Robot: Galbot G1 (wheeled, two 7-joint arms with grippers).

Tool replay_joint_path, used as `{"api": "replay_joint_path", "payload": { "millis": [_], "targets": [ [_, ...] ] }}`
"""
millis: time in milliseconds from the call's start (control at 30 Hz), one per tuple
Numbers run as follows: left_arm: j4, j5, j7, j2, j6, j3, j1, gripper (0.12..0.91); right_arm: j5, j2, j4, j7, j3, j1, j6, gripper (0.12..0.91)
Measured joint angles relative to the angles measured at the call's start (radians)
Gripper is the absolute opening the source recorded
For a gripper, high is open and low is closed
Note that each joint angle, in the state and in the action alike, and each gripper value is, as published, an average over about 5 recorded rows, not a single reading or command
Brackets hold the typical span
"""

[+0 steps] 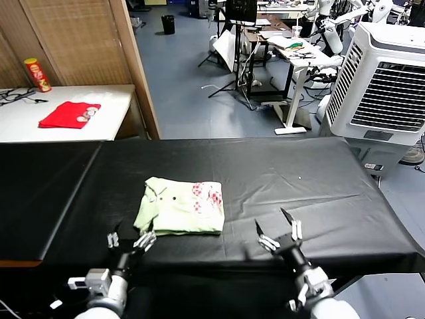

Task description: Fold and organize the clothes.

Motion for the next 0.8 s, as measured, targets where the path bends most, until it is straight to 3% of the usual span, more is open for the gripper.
{"api": "replay_joint_path", "payload": {
  "millis": [267, 467, 800],
  "targets": [
    [-0.046, -0.021, 0.004, 0.026, 0.009, -0.017, 0.105, 0.798, -0.001, 0.058, 0.082, 0.073, 0.047, -0.198, 0.025, 0.798],
    [-0.085, -0.072, -0.014, 0.039, 0.052, -0.047, 0.176, 0.798, 0.008, 0.091, 0.155, 0.149, 0.054, -0.330, -0.026, 0.798],
    [-0.141, -0.115, -0.015, 0.044, 0.090, -0.094, 0.228, 0.798, 0.011, 0.096, 0.227, 0.165, 0.061, -0.422, -0.076, 0.798]
  ]
}}
